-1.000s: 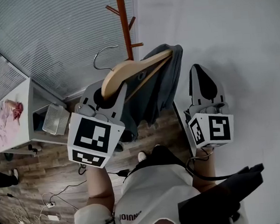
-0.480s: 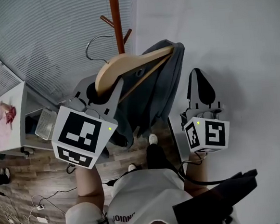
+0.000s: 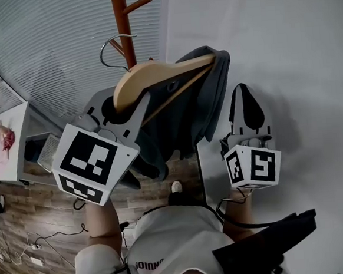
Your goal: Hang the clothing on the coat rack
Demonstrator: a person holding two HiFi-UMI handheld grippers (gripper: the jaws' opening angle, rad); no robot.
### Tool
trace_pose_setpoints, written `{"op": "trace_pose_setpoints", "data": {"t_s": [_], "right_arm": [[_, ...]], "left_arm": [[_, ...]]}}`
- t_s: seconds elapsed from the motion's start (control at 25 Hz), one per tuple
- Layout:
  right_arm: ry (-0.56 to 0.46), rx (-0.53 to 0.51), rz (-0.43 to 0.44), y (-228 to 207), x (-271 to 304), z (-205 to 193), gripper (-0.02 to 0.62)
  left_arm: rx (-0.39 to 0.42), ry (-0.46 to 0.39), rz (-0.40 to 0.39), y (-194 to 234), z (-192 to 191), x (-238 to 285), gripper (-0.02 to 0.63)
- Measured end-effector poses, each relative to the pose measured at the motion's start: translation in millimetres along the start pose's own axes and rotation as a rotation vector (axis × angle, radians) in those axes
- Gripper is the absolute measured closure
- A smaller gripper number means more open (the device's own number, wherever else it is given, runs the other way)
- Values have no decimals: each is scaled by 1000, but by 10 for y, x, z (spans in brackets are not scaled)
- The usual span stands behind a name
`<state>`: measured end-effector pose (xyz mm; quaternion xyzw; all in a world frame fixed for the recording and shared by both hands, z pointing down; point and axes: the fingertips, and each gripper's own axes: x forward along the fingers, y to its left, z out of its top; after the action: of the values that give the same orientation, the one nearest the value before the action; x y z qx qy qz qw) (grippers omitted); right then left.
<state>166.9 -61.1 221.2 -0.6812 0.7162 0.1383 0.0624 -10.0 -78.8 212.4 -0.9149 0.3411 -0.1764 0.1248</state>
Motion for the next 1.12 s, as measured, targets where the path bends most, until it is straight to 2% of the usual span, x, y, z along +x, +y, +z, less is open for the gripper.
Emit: {"op": "trace_pose_setpoints", "data": {"t_s": [0.24,0.48,1.12], "right_arm": [[-18,16,85,-156,327,-168,575],[3,46,147,104,1050,-210,575],[-16,99,105,101,1258,-341,575]], "left_arm": [[-27,40,62,143,-32,341,583],[-92,88,120,897,-122,515,583],[-76,152,80,1118,-255,810,583]]}}
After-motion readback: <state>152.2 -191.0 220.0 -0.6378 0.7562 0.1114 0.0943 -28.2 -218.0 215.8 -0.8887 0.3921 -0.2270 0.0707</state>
